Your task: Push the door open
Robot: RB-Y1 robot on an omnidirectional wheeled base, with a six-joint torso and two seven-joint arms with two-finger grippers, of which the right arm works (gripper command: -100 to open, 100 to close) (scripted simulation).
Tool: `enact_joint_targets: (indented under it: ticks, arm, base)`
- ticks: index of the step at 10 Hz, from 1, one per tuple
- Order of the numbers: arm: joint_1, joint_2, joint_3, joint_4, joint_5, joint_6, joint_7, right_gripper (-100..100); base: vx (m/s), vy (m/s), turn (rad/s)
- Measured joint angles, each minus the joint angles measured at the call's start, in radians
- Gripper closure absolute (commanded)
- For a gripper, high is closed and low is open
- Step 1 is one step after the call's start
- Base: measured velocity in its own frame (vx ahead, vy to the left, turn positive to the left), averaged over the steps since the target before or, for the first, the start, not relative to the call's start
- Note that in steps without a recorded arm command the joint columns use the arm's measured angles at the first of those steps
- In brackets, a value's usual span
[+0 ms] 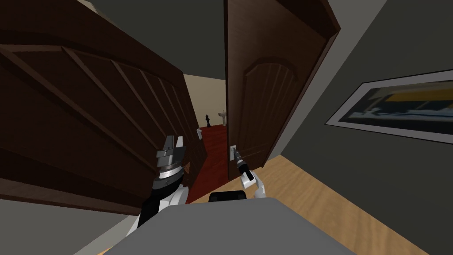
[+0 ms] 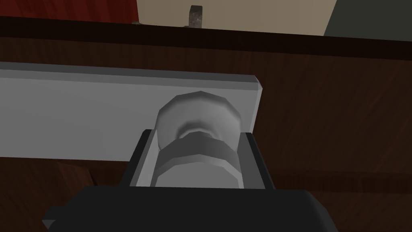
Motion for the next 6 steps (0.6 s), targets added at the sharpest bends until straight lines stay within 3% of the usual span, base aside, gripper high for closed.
enact_joint_targets:
  ticks: [5, 6]
  arm:
    - [-0.013, 0.015, -0.046, 0.006, 0.002, -0.001, 0.022, 100]
    - [-0.026, 0.015, -0.058, 0.019, 0.000, -0.002, 0.023, 100]
  base:
    - [0.150, 0.108, -0.068]
    - [0.131, 0.091, -0.082]
